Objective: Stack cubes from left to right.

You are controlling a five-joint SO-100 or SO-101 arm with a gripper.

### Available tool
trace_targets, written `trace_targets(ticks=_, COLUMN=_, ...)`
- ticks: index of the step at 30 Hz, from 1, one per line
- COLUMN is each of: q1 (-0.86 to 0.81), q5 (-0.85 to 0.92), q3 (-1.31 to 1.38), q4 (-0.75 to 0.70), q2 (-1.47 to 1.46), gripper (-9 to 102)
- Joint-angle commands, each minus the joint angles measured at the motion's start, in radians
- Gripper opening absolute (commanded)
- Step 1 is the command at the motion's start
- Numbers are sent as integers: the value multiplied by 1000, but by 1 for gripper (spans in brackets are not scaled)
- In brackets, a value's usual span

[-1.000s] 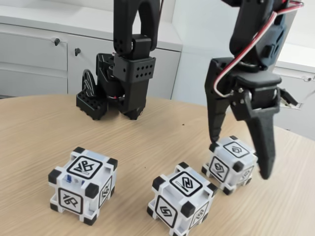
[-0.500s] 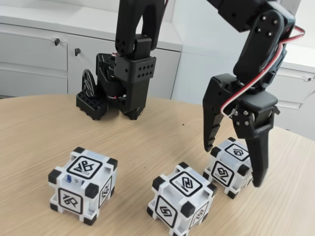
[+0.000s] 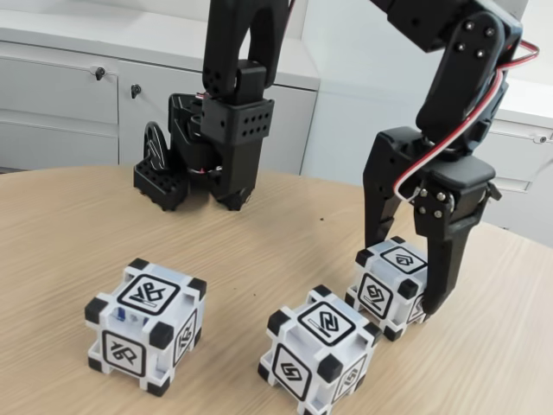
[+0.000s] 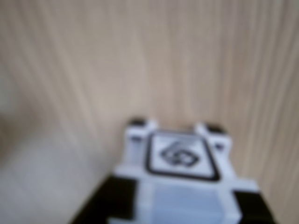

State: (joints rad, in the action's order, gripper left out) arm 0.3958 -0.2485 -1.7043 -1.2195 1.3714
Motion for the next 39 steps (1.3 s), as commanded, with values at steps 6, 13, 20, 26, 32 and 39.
trace_targets(ticks=6, q1=-21, q5=-20, q3=29, q4=-12, q2=339, gripper=19)
trace_targets(ticks=13, q1=-218, q5=48, q3=21, q4=-94, q2=607, gripper=19)
trace_targets(ticks=20, q1=-589, q5=190, q3=17, q4=-183, q2=629, gripper=19)
trace_targets(ticks=26, q1=-850, q5=322, q3=3, q4=-190, q2=627, gripper=19)
trace_targets(ticks=32, q1=-980, q5=402, q3=-69, q4=-190, q2=626, gripper=20)
trace_targets(ticks=39, q1=-989, q5=408, q3=-192, q4=-175, q2=627, gripper=20)
